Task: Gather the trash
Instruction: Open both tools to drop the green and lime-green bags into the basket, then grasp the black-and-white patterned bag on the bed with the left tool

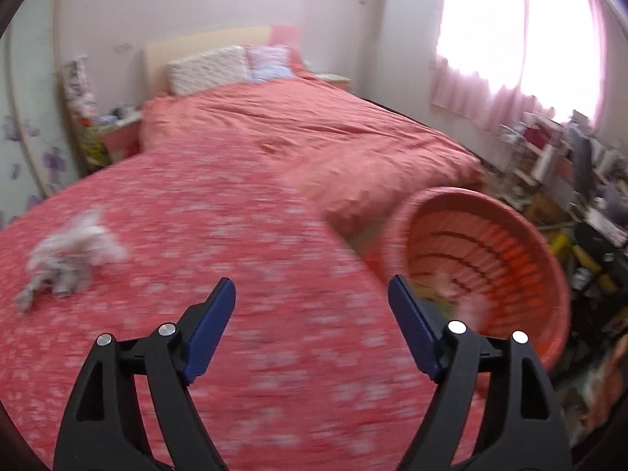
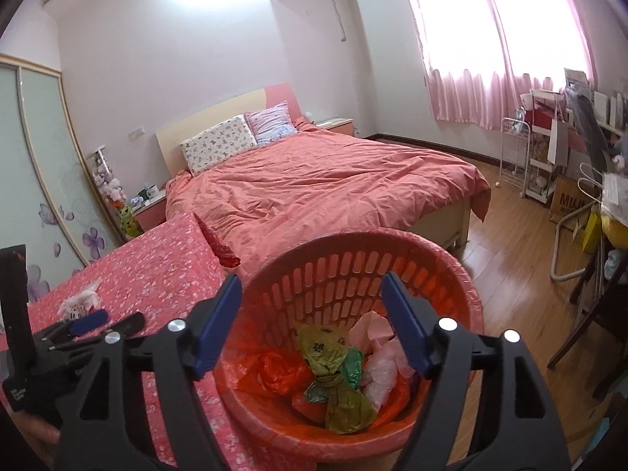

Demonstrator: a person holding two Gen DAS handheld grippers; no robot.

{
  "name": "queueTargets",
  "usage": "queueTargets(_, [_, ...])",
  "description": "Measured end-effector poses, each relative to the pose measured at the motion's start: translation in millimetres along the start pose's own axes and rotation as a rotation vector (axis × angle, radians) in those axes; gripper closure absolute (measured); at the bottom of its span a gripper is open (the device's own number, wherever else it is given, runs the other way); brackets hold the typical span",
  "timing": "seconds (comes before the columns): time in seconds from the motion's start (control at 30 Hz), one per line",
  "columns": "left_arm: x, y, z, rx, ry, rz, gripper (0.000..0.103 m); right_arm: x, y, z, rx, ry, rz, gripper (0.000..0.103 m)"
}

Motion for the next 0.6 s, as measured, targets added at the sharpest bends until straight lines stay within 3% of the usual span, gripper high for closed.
queueTargets(0.2, [-97.0,18.2,-4.8,-0.039,-0.108,-0.123,0.023,-31.2,6.1,3.2,-0.013,-0.005,-0.05,0.023])
queueTargets(0.43, [-209.9,36.6,-18.1,-0.041,-0.211,-0.299,0.023,-81.4,13.2,12.8,-0.032,-0.04,-0.125,0.022])
queueTargets(0.6, [-250.3,39.6,-12.3,-0.057,-0.252,-0.342,0.026,-116.8,20.2,22.5,-0.056,-0.082,-0.162,0.022])
Point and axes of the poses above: each gripper's, at about its wrist camera, not at the fingertips, and z roughly the way its jaws point, x to its right, y to its underside, the point moved 10 cm from there along z, roughly the way its jaws point, and after that the axes turned 12 degrees about -x, right-handed, at the moved point
